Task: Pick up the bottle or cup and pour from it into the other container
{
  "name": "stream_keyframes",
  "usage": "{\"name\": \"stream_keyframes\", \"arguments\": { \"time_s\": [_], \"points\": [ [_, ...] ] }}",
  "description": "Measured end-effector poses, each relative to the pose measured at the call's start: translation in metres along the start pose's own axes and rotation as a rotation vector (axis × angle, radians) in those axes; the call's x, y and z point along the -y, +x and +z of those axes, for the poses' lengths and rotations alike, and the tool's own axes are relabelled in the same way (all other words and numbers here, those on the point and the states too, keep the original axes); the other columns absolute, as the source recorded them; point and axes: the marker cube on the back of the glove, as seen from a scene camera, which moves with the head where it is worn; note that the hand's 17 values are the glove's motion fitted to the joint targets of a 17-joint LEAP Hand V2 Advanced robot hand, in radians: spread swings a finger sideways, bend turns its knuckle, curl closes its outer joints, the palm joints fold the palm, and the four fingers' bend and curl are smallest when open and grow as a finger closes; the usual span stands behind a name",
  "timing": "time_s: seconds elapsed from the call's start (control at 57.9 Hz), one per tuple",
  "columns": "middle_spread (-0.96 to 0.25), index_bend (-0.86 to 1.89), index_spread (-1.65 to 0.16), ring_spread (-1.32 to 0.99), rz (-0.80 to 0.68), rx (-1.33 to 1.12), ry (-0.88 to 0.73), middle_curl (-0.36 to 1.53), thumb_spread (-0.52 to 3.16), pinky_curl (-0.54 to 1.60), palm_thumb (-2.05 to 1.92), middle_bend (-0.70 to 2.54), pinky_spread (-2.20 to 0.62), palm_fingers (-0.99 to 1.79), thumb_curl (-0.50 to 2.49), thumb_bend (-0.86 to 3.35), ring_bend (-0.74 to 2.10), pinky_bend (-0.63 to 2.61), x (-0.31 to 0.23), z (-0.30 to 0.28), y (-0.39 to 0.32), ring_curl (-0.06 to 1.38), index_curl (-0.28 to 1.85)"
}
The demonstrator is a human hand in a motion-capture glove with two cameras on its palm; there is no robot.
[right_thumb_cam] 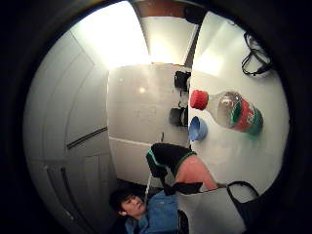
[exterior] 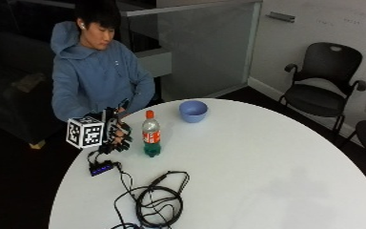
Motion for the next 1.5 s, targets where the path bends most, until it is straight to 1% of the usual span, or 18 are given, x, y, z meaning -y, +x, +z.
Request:
{"name": "stream_keyframes", "arguments": {
  "time_s": [0.207,0.294,0.604,0.984,1.295,1.347,1.399,1.468,1.502],
  "points": [
    [-0.02,0.15,-0.39,0.18,0.009,0.033,-0.038,0.31,0.89,0.35,0.38,0.19,0.27,0.07,0.34,-0.03,0.45,0.29,0.012,0.0,0.006,0.28,0.25],
    [-0.02,0.15,-0.39,0.18,0.008,0.043,-0.03,0.31,0.89,0.35,0.37,0.19,0.27,0.06,0.34,-0.03,0.44,0.29,0.022,-0.004,0.009,0.28,0.25],
    [-0.02,0.15,-0.39,0.18,0.016,0.072,-0.042,0.31,0.89,0.34,0.37,0.19,0.27,0.06,0.34,-0.03,0.42,0.29,0.03,0.002,0.021,0.28,0.25],
    [-0.04,0.15,-0.39,0.18,0.006,0.124,-0.079,0.31,0.89,0.34,0.39,0.19,0.27,0.06,0.34,-0.03,0.39,0.27,0.032,0.044,0.022,0.27,0.26],
    [-0.04,0.13,-0.38,0.18,-0.023,0.233,-0.182,0.31,0.89,0.35,0.43,0.19,0.27,0.02,0.35,-0.02,0.42,0.31,0.034,0.095,0.021,0.28,0.23],
    [-0.04,0.14,-0.38,0.18,-0.03,0.259,-0.164,0.31,0.88,0.35,0.46,0.19,0.27,0.02,0.35,-0.02,0.42,0.31,0.036,0.103,0.02,0.28,0.23],
    [-0.03,0.14,-0.39,0.19,-0.049,0.28,-0.114,0.32,0.87,0.35,0.5,0.2,0.27,0.05,0.36,-0.01,0.43,0.31,0.038,0.109,0.018,0.28,0.23],
    [0.0,0.17,-0.38,0.18,-0.076,0.276,-0.017,0.32,0.85,0.34,0.58,0.21,0.27,0.21,0.37,0.0,0.47,0.29,0.042,0.115,0.017,0.28,0.24],
    [0.01,0.2,-0.38,0.17,-0.086,0.26,0.025,0.32,0.83,0.33,0.62,0.21,0.26,0.35,0.38,0.0,0.51,0.28,0.044,0.116,0.017,0.29,0.25]
  ]
}}
